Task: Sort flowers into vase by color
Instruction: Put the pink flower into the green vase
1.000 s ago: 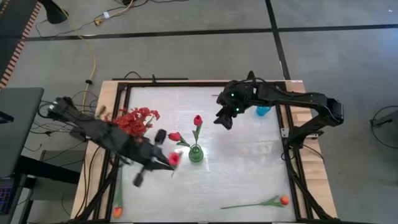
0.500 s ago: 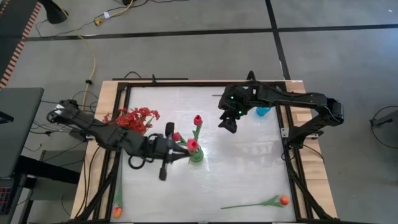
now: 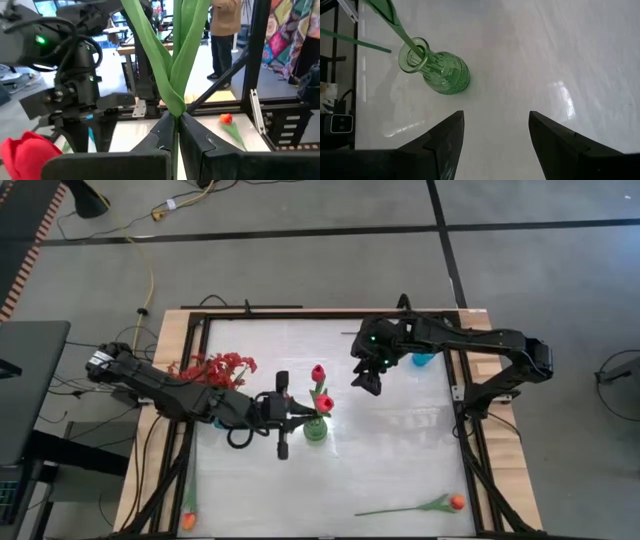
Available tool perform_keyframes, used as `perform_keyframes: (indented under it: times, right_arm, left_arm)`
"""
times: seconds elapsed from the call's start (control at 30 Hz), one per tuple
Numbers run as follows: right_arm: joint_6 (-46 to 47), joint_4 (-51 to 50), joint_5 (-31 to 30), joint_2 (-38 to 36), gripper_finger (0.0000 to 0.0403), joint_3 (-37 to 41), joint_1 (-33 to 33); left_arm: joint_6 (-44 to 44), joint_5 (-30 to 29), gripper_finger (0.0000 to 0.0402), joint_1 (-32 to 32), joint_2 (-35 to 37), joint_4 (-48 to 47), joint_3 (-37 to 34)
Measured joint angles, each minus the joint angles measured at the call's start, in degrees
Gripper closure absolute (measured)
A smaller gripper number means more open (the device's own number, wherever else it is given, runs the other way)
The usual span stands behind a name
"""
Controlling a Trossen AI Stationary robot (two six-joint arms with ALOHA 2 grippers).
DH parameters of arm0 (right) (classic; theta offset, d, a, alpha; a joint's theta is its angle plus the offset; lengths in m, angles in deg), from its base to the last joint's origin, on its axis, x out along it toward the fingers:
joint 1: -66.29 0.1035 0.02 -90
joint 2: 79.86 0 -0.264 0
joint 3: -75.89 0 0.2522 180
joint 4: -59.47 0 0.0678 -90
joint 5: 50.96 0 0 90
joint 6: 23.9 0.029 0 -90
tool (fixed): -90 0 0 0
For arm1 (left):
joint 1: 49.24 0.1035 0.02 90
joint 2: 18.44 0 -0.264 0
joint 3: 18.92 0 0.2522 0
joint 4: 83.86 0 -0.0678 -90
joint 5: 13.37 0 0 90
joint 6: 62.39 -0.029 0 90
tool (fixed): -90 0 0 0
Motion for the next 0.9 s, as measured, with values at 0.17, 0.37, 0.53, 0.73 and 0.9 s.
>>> perform_keyframes:
  times: [0.17, 0.37, 0.53, 0.73, 0.9]
  right_arm:
    - [0.86, 0.11, 0.00, 0.00, 0.0153, 0.00, -0.02]
    - [1.45, 0.10, -0.01, 0.00, 0.0153, 0.00, -0.05]
    - [2.39, 0.16, -0.02, 0.00, 0.0153, 0.00, -0.03]
    - [2.71, 0.84, -0.05, 0.00, 0.0153, 0.00, -0.01]
    - [2.79, 1.70, -0.01, 0.00, 0.0153, 0.00, 0.06]
  left_arm:
    - [-2.08, -0.24, 0.0401, 0.72, 0.02, 0.54, 0.00]
    - [-1.87, -0.04, 0.0401, 1.89, -0.03, -2.55, 0.02]
    - [-1.79, 0.67, 0.0401, 1.93, -0.72, -1.97, 0.04]
    - [-1.23, 1.61, 0.0401, 2.52, -2.64, -1.73, 0.03]
    - [-0.75, 2.45, 0.0401, 2.89, -2.67, -1.72, 0.02]
